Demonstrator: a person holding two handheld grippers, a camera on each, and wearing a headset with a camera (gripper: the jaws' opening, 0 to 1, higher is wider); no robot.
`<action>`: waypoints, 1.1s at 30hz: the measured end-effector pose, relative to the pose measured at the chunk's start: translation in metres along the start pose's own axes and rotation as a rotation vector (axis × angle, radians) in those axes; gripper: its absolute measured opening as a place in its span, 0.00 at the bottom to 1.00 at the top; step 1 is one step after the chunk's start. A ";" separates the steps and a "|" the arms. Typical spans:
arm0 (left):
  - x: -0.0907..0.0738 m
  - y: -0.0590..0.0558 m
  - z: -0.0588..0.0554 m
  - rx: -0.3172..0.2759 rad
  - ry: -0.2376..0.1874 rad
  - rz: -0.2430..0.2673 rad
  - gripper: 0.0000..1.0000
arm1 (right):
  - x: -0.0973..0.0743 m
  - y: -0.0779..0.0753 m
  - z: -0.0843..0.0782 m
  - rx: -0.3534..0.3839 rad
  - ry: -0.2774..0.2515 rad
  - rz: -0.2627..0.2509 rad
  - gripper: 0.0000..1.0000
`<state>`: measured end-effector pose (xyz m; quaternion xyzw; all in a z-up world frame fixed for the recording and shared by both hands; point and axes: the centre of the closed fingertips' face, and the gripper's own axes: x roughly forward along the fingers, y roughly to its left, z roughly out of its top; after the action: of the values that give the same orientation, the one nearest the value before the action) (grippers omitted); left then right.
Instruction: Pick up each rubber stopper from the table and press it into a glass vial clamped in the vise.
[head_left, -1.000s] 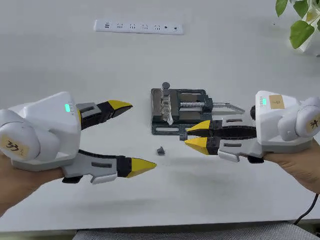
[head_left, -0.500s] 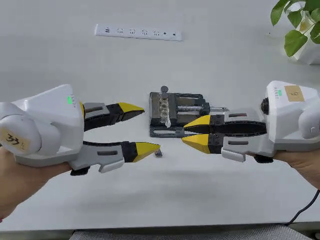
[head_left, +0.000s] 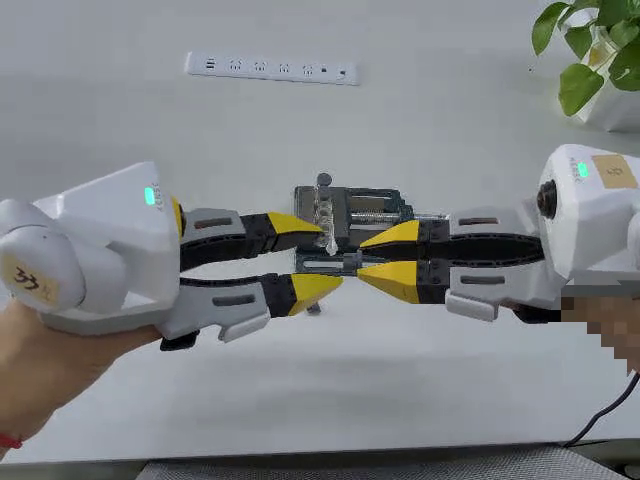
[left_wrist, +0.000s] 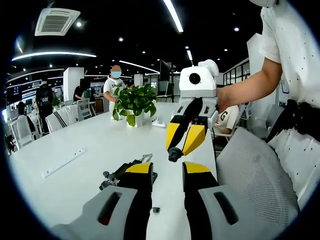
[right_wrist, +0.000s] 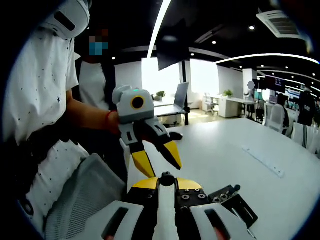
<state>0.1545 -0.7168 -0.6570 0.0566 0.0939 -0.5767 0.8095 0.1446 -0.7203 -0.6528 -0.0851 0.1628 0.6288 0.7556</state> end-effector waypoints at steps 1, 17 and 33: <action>0.000 -0.001 0.001 0.002 -0.004 -0.004 0.19 | 0.000 0.000 0.001 0.001 -0.003 0.000 0.06; 0.000 -0.008 0.017 -0.018 -0.050 -0.043 0.06 | -0.003 0.002 0.007 0.012 -0.034 0.004 0.06; 0.000 -0.011 0.022 -0.014 -0.060 -0.062 0.06 | -0.003 0.005 0.011 0.018 -0.052 0.005 0.06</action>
<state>0.1456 -0.7246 -0.6350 0.0307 0.0753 -0.6023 0.7941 0.1405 -0.7183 -0.6408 -0.0613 0.1489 0.6313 0.7586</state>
